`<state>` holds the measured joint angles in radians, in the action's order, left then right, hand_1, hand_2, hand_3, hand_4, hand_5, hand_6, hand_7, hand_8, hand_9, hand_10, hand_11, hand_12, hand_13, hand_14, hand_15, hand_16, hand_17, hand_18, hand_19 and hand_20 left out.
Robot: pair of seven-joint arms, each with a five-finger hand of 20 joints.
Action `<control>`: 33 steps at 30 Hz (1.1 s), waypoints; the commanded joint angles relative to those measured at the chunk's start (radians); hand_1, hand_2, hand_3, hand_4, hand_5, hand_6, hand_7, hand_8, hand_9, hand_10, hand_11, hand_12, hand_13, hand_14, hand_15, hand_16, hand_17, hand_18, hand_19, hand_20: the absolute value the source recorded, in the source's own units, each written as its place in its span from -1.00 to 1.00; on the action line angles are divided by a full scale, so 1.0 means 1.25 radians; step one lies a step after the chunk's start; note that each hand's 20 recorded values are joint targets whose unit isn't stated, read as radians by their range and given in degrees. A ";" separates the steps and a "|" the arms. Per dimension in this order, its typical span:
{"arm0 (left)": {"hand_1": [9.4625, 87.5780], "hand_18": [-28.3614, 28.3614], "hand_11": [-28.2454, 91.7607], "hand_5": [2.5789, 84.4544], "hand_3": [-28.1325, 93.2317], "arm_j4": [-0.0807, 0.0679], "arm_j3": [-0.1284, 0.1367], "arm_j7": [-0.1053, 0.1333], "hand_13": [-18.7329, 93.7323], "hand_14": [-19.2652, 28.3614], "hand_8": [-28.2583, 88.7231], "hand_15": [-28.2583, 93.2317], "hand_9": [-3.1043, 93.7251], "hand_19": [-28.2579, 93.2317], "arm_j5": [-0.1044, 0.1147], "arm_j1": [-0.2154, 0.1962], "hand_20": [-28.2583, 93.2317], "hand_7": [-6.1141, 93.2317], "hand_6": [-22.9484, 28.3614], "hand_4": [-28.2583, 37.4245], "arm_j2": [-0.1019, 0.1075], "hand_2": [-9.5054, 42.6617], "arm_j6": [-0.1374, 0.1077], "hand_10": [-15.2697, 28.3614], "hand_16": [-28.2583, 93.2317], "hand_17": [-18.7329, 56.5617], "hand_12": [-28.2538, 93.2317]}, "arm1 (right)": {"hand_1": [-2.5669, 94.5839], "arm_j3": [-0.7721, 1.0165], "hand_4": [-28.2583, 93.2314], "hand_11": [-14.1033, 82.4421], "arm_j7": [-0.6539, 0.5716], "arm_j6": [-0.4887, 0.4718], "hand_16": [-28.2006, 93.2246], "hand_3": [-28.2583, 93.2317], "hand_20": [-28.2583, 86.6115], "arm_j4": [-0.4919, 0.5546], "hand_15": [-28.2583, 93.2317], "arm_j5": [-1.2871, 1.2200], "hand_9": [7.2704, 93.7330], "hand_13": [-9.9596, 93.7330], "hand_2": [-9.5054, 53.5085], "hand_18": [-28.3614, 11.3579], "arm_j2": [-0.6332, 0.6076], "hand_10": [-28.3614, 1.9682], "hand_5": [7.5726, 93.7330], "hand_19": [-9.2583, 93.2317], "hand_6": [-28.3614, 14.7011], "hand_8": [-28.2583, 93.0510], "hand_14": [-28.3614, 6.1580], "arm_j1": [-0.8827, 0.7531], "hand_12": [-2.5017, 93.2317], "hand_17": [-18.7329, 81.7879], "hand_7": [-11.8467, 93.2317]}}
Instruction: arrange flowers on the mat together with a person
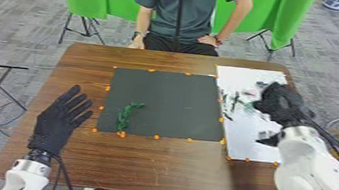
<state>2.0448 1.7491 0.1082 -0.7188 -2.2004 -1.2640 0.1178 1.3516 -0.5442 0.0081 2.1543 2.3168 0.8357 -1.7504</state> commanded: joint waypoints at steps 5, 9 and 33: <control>-0.52 0.71 -0.24 -0.35 0.60 -0.001 -0.007 -0.015 -0.28 0.33 -0.71 -0.17 -0.40 0.17 0.000 -0.011 -0.37 -0.44 -0.04 -0.90 -0.002 -0.73 -0.005 0.19 -0.49 -0.77 -0.26 | -0.20 -0.344 -0.64 0.86 0.060 -0.122 -0.11 0.90 0.42 -0.155 0.91 0.059 0.96 0.90 -1.00 -0.77 0.182 0.39 0.71 1.00 0.30 -0.14 0.21 0.297 -0.04 0.31 0.41; -0.52 0.71 -0.23 -0.35 0.61 -0.002 -0.011 -0.015 -0.27 0.31 -0.71 -0.17 -0.40 0.17 -0.001 -0.010 -0.37 -0.43 -0.05 -0.92 0.000 -0.74 -0.004 0.17 -0.49 -0.77 -0.26 | -0.17 -0.389 -0.69 0.81 0.049 -0.185 -0.11 0.89 0.42 -0.208 0.91 0.081 0.97 0.91 -1.00 -0.78 0.220 0.38 0.75 1.00 0.30 -0.19 0.21 0.303 -0.06 0.31 0.33; -0.54 0.71 -0.19 -0.37 0.61 -0.018 -0.029 -0.038 -0.24 0.24 -0.75 -0.15 -0.39 0.18 -0.001 0.023 -0.39 -0.37 -0.11 -0.94 0.009 -0.75 -0.001 0.11 -0.51 -0.75 -0.28 | -0.15 -0.478 -0.78 0.75 0.021 -0.115 -0.12 0.84 0.44 -0.344 0.86 0.169 1.00 0.98 -1.00 -0.76 0.337 0.44 0.89 1.00 0.37 -0.25 0.31 0.306 -0.21 0.40 0.10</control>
<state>2.0371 1.7249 0.0821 -0.7193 -2.1857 -1.2587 0.1166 0.7554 -0.4971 -0.1506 1.7434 2.5249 1.2056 -1.3637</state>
